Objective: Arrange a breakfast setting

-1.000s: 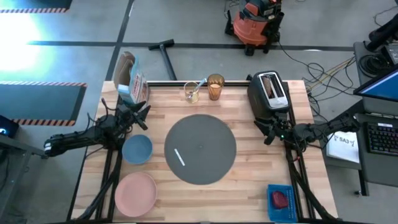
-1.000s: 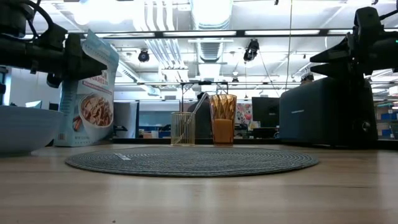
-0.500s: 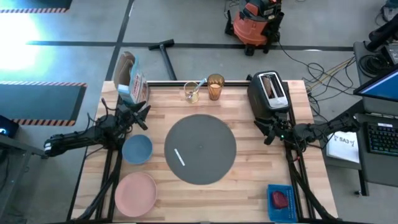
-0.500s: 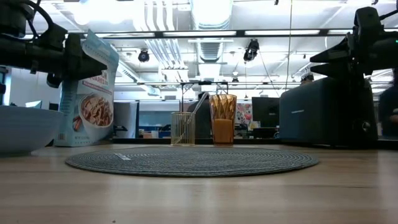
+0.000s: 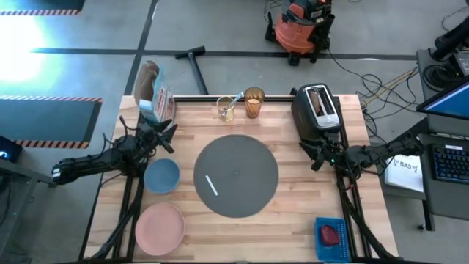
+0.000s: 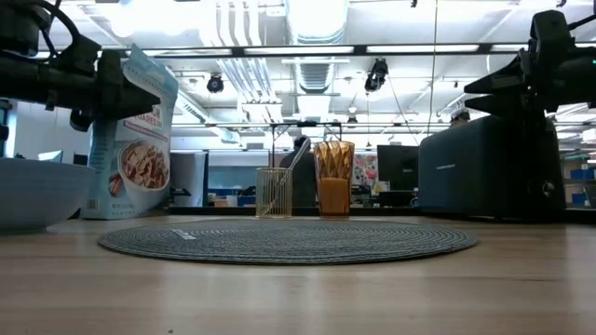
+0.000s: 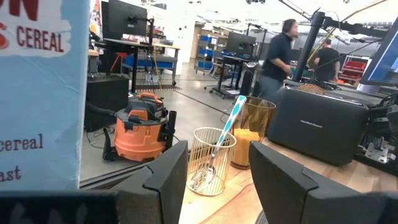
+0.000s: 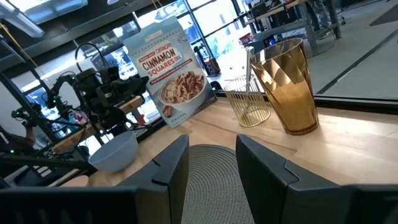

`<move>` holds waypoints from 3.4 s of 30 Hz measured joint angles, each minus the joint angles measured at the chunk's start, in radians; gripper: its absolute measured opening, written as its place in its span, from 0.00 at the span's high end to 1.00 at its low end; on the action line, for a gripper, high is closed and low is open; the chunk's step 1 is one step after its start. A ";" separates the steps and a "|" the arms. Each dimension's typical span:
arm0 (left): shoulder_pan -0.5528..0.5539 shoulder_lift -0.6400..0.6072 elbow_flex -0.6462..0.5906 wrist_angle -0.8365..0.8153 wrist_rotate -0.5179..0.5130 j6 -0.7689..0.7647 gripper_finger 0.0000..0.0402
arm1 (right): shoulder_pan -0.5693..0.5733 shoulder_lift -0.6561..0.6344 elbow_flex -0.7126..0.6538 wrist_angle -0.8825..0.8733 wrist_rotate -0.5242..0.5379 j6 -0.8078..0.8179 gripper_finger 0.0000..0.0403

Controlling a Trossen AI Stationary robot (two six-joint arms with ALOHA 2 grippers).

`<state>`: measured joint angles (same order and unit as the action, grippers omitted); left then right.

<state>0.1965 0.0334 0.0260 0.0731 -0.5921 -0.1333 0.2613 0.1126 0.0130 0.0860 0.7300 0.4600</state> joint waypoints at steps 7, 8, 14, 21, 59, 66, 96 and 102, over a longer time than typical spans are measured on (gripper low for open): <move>0.000 0.000 0.000 0.000 0.000 0.000 0.61 | 0.000 0.000 0.000 0.000 0.000 0.000 0.69; 0.000 0.000 0.000 0.000 0.000 0.000 0.61 | 0.000 0.000 0.000 0.000 0.000 0.000 0.69; 0.000 0.000 0.000 0.000 0.000 0.000 0.61 | 0.000 0.000 0.000 0.000 0.000 0.000 0.69; 0.000 0.000 0.000 0.001 -0.002 0.000 0.61 | 0.000 0.000 0.000 0.000 0.000 0.000 0.69; 0.000 0.022 0.001 -0.043 0.005 -0.269 0.61 | 0.000 0.000 0.000 0.000 0.000 0.000 0.69; -0.001 0.048 0.001 -0.043 0.137 -0.438 0.61 | 0.000 0.000 0.000 0.000 0.000 0.000 0.69; -0.136 0.237 0.000 0.339 0.497 -0.620 0.61 | 0.000 0.000 0.000 0.000 0.000 0.000 0.69; -0.152 0.300 0.024 0.428 0.496 -0.566 0.61 | 0.000 0.000 0.000 0.000 0.000 0.000 0.69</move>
<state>0.0448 0.3335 0.0501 0.5014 -0.0961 -0.6993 0.2612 0.1125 0.0132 0.0860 0.7300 0.4601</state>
